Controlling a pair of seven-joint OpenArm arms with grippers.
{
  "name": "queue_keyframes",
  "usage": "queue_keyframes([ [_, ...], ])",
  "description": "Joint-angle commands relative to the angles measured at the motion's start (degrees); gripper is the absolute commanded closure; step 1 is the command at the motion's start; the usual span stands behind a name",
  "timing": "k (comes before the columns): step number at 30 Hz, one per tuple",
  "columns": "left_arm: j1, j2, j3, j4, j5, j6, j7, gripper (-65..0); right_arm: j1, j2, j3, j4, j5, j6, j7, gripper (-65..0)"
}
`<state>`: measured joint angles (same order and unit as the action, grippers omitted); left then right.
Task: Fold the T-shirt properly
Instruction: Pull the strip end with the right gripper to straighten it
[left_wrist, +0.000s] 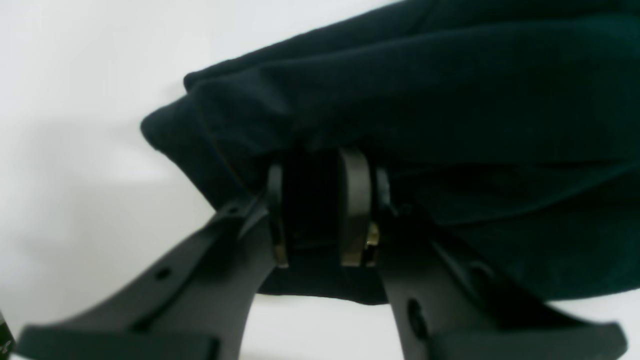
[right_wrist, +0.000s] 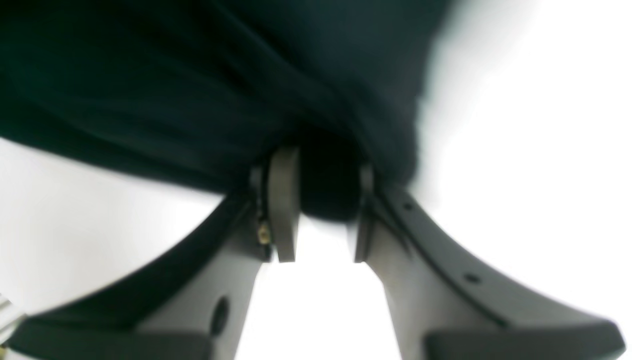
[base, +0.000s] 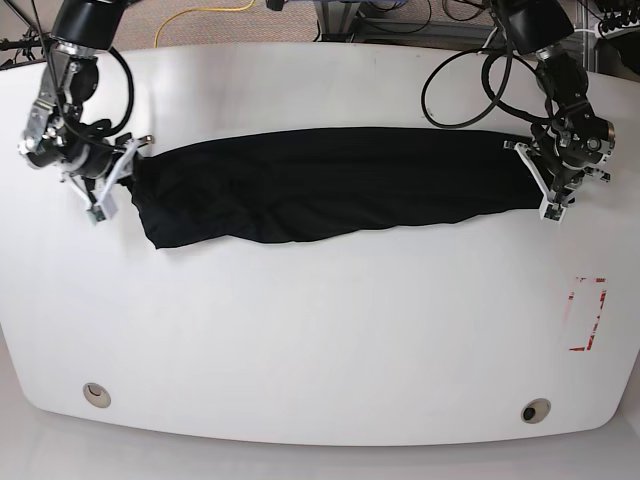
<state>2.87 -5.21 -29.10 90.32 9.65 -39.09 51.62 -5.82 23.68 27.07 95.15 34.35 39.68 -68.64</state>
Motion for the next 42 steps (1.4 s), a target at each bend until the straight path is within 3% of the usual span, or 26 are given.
queue_keyframes([
  [1, 0.6, 0.25, 0.22, -0.26, 0.59, -0.91, 2.76, -12.6, 1.47, -1.31, 1.72, 6.43, 6.31, 0.32, 0.73, -15.1],
  [9, 0.86, 0.25, 2.25, -0.35, 0.77, -0.91, 2.76, -12.6, 1.03, -7.9, 3.48, 9.59, 16.95, 0.32, -2.44, -15.1],
  [16, 0.86, -0.02, 2.33, -0.26, 0.77, -0.91, 2.76, -12.6, -0.2, -17.13, -0.12, 8.71, 16.95, 0.32, -2.26, -15.2],
  [21, 1.65, 0.16, 2.42, -0.26, 0.86, -0.91, 2.76, -12.6, 1.74, -20.21, -0.92, 5.46, 16.33, 0.32, -2.17, -15.2],
  [25, 1.83, 0.25, 2.51, -0.35, 0.86, -0.91, 2.76, -12.6, 3.23, -22.32, -2.06, 3.26, 11.76, 0.32, -1.2, -15.2],
  [32, 1.92, 0.25, 2.51, -0.35, 0.86, -0.91, 2.76, -12.6, 3.76, -21.97, -9.44, 0.89, 1.65, 0.32, 7.24, -14.6],
  [38, 1.92, 0.25, 2.51, -0.43, 0.86, -0.91, 2.76, -12.6, 5.17, -18.98, -9.44, -0.17, -5.03, 0.32, 9.61, -14.6],
  [42, 1.92, 0.07, 2.51, -0.87, 0.86, -0.91, 2.76, -12.6, 5.87, -14.85, -6.89, -0.43, -5.64, 0.32, 9.78, -14.6],
])
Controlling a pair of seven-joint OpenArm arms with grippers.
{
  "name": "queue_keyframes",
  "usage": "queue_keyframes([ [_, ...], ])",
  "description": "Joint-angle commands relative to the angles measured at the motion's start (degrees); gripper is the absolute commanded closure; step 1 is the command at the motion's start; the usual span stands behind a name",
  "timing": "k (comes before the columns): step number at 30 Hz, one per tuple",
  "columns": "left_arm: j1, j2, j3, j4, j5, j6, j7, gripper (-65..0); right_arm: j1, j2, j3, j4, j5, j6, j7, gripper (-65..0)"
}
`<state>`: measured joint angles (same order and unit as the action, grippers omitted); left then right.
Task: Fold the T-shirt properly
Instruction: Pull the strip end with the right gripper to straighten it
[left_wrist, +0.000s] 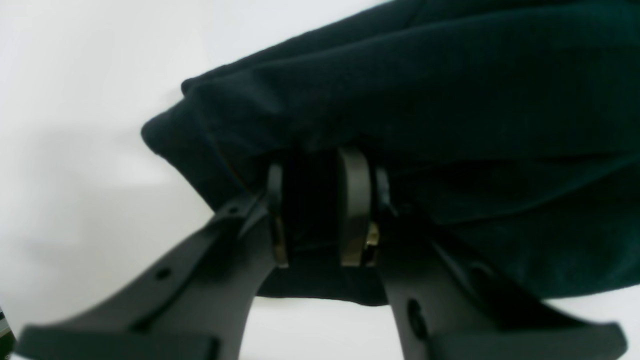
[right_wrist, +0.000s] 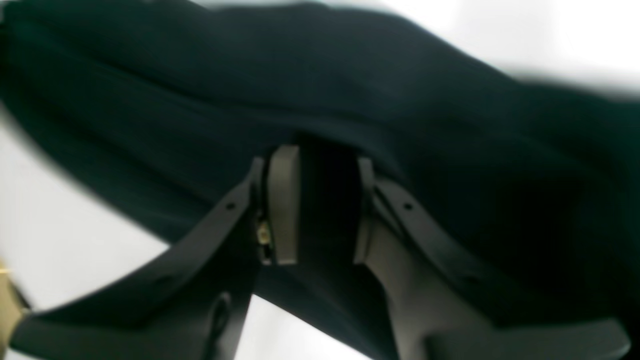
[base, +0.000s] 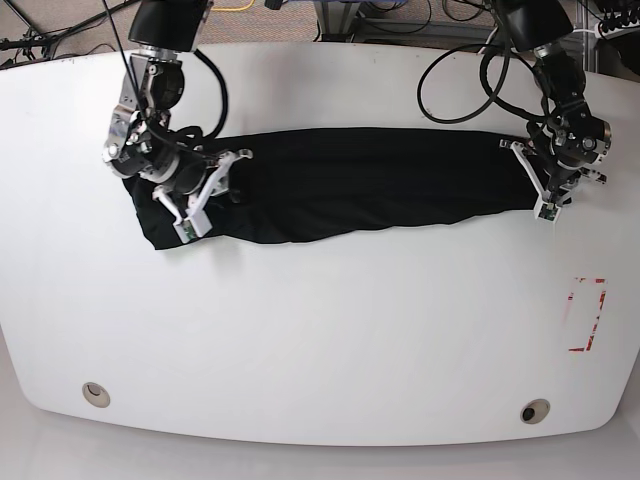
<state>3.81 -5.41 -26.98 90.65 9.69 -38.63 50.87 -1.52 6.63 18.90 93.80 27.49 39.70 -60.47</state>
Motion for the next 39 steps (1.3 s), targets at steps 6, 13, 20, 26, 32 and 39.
queue_keyframes([
  [6, 0.98, 0.18, 0.39, -3.31, 0.81, -1.37, 2.36, -12.6, 4.02, 8.36, 4.88, -0.04, 1.13, 0.3, 1.61, -14.7],
  [13, 0.98, 0.35, 0.39, -4.19, 0.81, -1.37, 1.83, -12.6, 7.54, 13.72, 7.7, -2.33, 1.48, 0.3, 1.35, -14.6],
  [20, 0.98, 0.44, 0.39, -4.19, 0.81, -1.37, 1.83, -12.6, 7.19, 13.98, 8.49, 2.68, 9.66, 0.3, -3.58, -14.6],
  [26, 0.98, 0.44, 0.39, -4.19, 0.81, -1.37, 1.83, -12.6, 4.99, 9.23, 8.49, 6.9, 15.11, 0.3, -5.77, -14.4],
  [32, 0.98, 0.44, 0.39, -4.19, 0.81, -1.37, 1.83, -12.6, 4.29, 3.7, 7.96, 6.29, 12.82, 0.3, -6.04, -14.4],
  [39, 0.98, 0.35, 0.39, -4.1, 0.81, -1.37, 1.83, -12.6, 0.77, -0.61, 4.01, 6.2, 9.57, 0.3, -7.09, -14.4],
])
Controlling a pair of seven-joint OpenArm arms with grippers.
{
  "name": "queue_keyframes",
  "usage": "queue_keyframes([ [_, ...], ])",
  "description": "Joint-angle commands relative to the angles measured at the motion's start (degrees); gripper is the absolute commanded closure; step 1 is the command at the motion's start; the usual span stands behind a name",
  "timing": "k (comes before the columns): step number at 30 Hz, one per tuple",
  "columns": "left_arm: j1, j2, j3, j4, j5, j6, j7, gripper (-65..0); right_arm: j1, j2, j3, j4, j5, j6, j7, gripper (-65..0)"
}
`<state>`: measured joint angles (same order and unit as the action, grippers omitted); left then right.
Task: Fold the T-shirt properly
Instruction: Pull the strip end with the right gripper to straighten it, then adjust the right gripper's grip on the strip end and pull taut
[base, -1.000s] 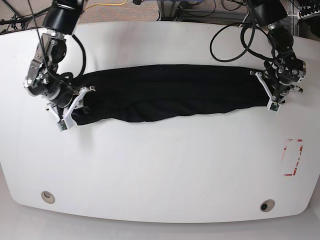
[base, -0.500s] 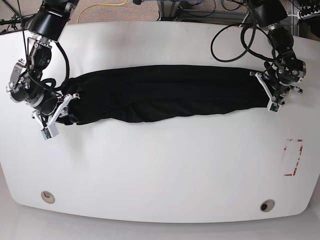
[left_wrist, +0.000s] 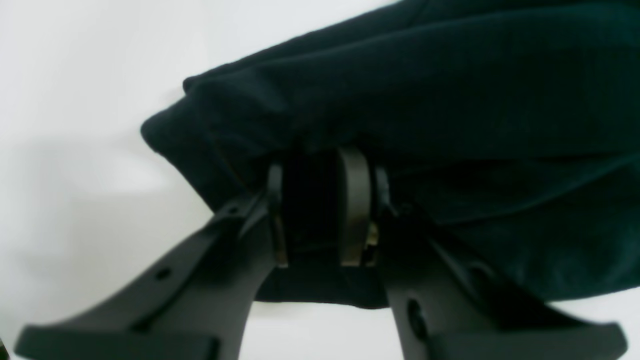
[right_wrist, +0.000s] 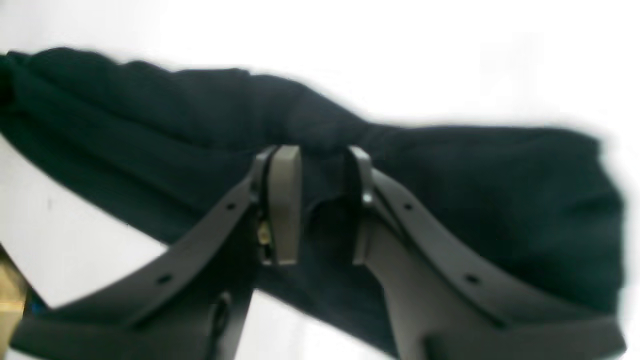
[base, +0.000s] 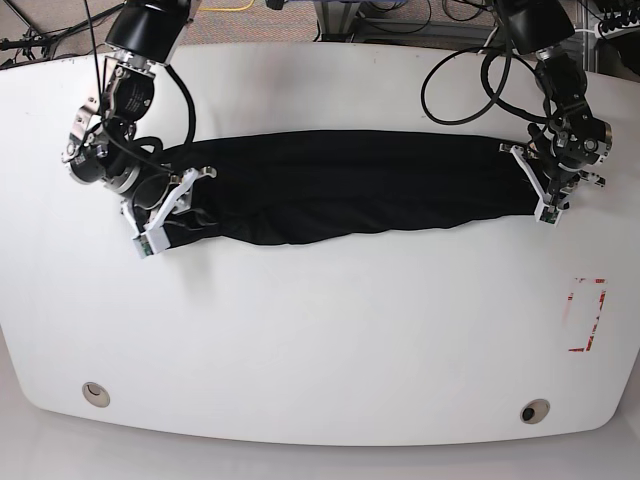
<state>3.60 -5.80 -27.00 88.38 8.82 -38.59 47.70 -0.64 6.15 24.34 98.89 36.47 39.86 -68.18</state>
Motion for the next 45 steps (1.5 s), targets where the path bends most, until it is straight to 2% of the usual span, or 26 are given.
queue_keyframes([
  [1, 1.2, 0.75, 0.41, -1.83, 1.69, -1.41, 5.0, -12.6, -0.89, -0.22, -2.58, 1.2, 0.59, 0.14, 0.62, -14.4],
  [8, 1.2, 0.75, 0.41, -1.83, 1.69, -1.41, 5.0, -12.6, -4.59, -0.39, -6.36, 0.67, -0.12, 0.14, 1.24, -14.4],
  [13, 1.2, 0.75, 0.41, -1.83, 1.69, -1.41, 5.0, -12.6, -5.11, -0.13, -6.71, 0.67, -2.14, 0.14, 3.96, -14.4],
  [19, 1.2, 0.75, 0.41, -1.92, 1.69, -1.41, 5.0, -12.6, -2.65, 0.05, -6.54, 0.58, -9.17, 0.14, 4.31, -14.6],
  [23, 1.11, 0.75, 0.41, -1.92, 1.69, -1.41, 5.0, -12.6, 0.07, 0.13, -6.54, -1.18, -15.94, 0.14, 5.37, -14.6],
  [25, 1.11, 0.75, 0.41, -1.92, 1.69, -1.41, 5.0, -12.6, 1.04, 1.1, -6.54, -1.88, -17.7, 0.14, 5.19, -14.6],
  [31, 1.02, 0.57, 0.41, -1.92, 1.69, -1.41, 5.0, -12.6, 0.95, 3.65, -6.62, -1.88, -15.41, 0.14, 2.64, -14.6],
  [36, 1.02, 0.48, 0.41, -1.92, 1.69, -1.41, 5.0, -12.6, -1.16, 5.76, -6.18, -1.79, -12.78, 0.14, 2.73, -14.6],
  [42, 0.93, 0.48, 0.41, -2.0, 1.69, -1.41, 5.0, -12.6, -3.0, 6.2, -1.0, -1.7, -12.6, 0.14, 3.26, -14.6],
  [45, 0.84, 0.48, 0.41, -2.0, 1.69, -1.41, 5.0, -12.6, -4.06, 8.13, 0.5, -0.91, -12.16, 0.14, 3.08, -14.6],
])
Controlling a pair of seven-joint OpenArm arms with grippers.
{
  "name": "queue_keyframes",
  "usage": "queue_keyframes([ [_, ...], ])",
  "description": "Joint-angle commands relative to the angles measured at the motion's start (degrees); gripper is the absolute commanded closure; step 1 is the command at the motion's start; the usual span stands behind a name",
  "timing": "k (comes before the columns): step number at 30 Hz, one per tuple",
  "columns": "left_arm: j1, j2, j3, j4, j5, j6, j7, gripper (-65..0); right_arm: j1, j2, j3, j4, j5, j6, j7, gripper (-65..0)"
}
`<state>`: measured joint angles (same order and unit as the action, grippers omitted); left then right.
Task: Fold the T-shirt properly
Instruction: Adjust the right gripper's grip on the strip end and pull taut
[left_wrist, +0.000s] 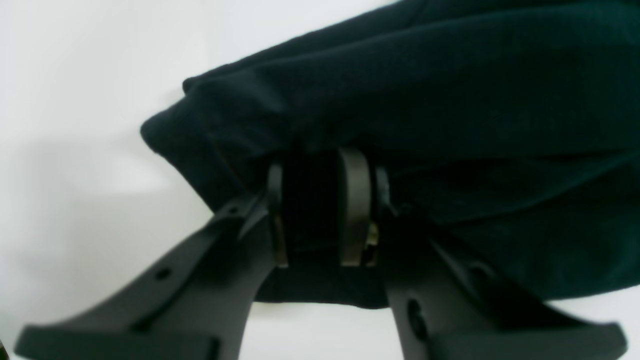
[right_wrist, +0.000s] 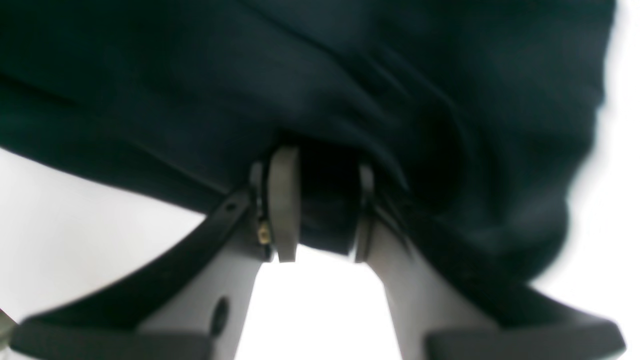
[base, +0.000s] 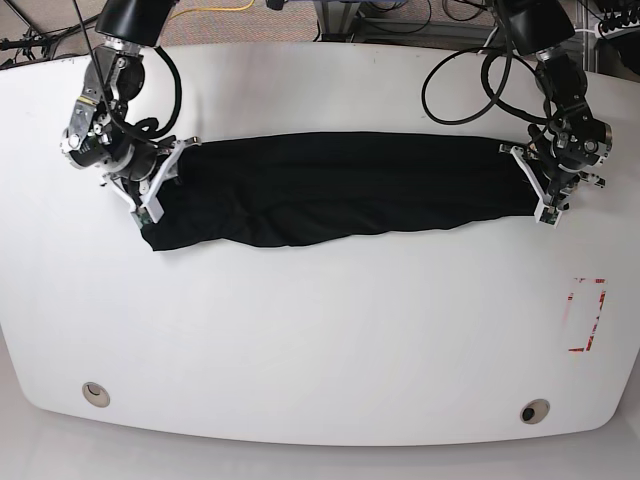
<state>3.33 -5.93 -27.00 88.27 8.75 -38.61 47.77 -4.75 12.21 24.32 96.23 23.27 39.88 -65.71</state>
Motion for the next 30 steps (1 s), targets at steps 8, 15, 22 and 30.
queue_keyframes([
  [8, 1.11, 0.62, 0.41, -1.9, 1.75, -1.39, 4.93, -12.6, -3.11, 4.1, 3.86, 11.34, 3.59, 0.12, -2.9, -14.6],
  [15, 1.11, 0.79, 0.41, -1.9, 1.75, -1.39, 4.93, -12.6, -0.04, 3.13, 8.17, 16.08, 11.77, 0.12, -5.98, -14.6],
  [22, 1.11, 0.7, 0.5, -1.9, 1.75, -1.39, 4.93, -12.6, 7.26, -1.17, 6.76, 10.9, 11.68, 0.12, -5.8, -14.7],
  [30, 1.11, 0.62, 0.5, -1.9, 1.75, -1.39, 4.93, -12.6, 13.06, -2.58, 0.52, -1.24, 1.39, 0.12, 4.57, -14.6],
])
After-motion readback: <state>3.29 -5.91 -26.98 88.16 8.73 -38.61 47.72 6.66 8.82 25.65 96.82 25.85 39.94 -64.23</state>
